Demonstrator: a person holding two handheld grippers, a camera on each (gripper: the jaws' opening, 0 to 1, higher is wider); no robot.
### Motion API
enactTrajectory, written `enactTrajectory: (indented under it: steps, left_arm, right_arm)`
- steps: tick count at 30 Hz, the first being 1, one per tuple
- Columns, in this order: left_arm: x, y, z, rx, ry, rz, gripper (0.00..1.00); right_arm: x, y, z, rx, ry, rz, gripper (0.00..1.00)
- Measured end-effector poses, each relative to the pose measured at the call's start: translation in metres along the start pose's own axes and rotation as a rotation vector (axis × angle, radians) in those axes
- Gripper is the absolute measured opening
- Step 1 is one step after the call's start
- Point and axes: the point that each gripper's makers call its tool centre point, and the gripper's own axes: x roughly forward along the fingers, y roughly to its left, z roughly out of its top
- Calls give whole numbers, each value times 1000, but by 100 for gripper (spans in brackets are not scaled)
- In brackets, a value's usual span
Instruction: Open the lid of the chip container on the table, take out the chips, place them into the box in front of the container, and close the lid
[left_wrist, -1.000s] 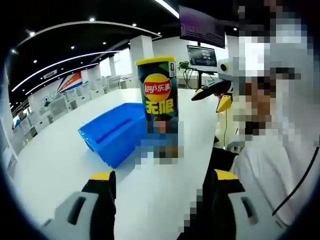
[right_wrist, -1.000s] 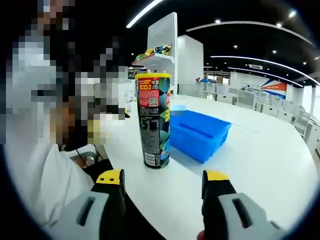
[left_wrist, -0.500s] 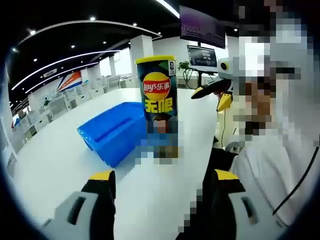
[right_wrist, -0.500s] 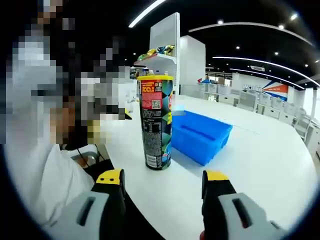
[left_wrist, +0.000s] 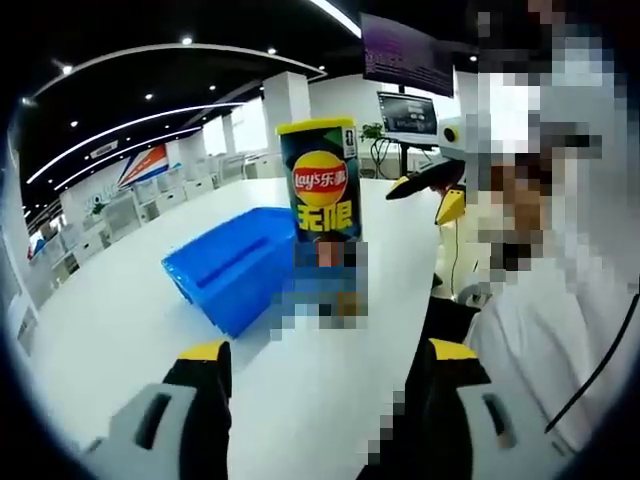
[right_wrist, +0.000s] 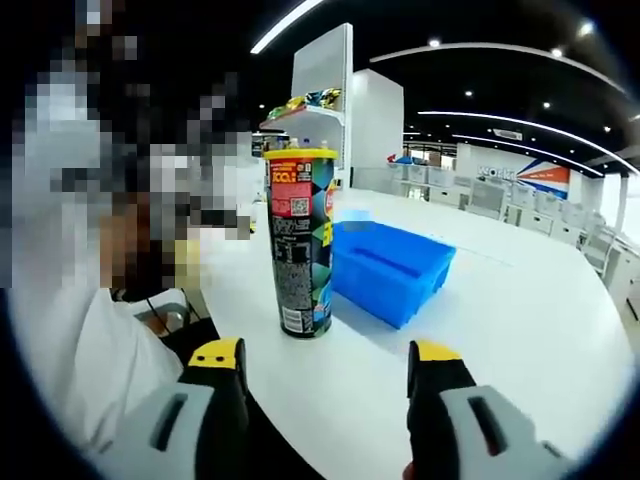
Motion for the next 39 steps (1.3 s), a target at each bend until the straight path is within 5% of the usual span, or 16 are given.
enactTrajectory:
  steps: [39]
  left_arm:
    - [14, -9, 1, -36, -49, -75, 84]
  right_arm:
    - [-1, 1, 9, 50, -41, 16, 68]
